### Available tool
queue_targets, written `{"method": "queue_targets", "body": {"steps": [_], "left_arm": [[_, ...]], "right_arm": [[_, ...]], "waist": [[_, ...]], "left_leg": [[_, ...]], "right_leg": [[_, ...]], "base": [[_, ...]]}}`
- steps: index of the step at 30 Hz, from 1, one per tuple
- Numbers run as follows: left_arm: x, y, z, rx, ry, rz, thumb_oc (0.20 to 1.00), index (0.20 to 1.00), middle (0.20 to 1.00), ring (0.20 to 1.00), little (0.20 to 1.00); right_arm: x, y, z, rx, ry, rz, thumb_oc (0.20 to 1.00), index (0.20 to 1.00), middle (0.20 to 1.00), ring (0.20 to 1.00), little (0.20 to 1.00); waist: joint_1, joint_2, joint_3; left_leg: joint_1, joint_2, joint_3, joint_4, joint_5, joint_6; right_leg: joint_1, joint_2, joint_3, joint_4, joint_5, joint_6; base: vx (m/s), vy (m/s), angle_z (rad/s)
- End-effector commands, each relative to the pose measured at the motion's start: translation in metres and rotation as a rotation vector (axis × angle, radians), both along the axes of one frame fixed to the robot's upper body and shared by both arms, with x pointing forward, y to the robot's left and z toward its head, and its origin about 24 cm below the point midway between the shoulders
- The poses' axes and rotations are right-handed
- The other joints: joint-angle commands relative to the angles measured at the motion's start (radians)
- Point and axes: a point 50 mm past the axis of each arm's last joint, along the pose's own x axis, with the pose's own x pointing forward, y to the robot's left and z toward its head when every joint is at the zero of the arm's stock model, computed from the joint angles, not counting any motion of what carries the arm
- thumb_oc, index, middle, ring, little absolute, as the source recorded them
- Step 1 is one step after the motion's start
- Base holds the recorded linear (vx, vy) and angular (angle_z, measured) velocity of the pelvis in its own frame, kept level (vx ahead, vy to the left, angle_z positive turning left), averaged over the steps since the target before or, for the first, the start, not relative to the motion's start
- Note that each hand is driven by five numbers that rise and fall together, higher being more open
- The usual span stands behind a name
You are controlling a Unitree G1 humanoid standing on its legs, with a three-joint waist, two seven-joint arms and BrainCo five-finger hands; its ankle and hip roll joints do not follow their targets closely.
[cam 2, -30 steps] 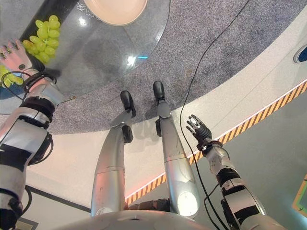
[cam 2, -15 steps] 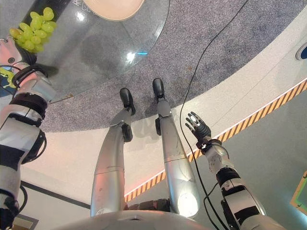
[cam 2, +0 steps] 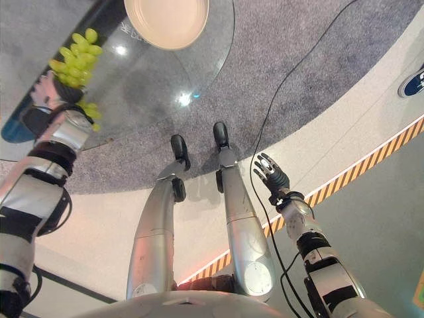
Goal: Pick up fruits into the plate
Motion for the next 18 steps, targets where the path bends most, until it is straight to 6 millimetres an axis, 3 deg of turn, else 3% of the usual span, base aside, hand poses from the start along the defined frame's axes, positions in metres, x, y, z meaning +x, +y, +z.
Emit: {"method": "queue_targets", "body": {"steps": [1,11,18], "left_arm": [[-0.005,-0.002,-0.013,-0.156,-0.080,-0.085,0.200,0.200,0.200,0.200,0.200],[-0.035,-0.006,-0.043,-0.345,-0.135,-0.318,0.200,0.200,0.200,0.200,0.200],[-0.059,-0.008,-0.051,-0.343,-0.060,-0.480,0.200,0.200,0.200,0.200,0.200]], "right_arm": [[-0.031,-0.009,-0.018,-0.012,0.040,-0.018,1.000,1.000,1.000,1.000,1.000],[-0.031,-0.011,-0.007,0.024,-0.021,-0.042,1.000,1.000,1.000,1.000,1.000],[-0.042,-0.010,-0.002,0.060,-0.068,-0.036,1.000,1.000,1.000,1.000,1.000]], "waist": [[0.022,0.077,-0.026],[0.070,0.118,-0.027],[0.094,0.123,-0.146]], "left_leg": [[0.178,-0.053,-0.090,-0.135,-0.045,0.011],[0.496,-0.038,-0.118,-0.259,-0.039,-0.004],[0.655,-0.036,-0.124,-0.339,-0.047,-0.010]], "right_leg": [[0.087,0.087,-0.041,0.067,-0.115,-0.003],[0.417,0.016,-0.069,-0.053,-0.134,0.008],[0.611,-0.035,-0.099,-0.159,-0.142,0.018]], "base": [[0.00,0.000,0.00],[0.03,0.001,0.06],[0.11,-0.037,0.20]]}}
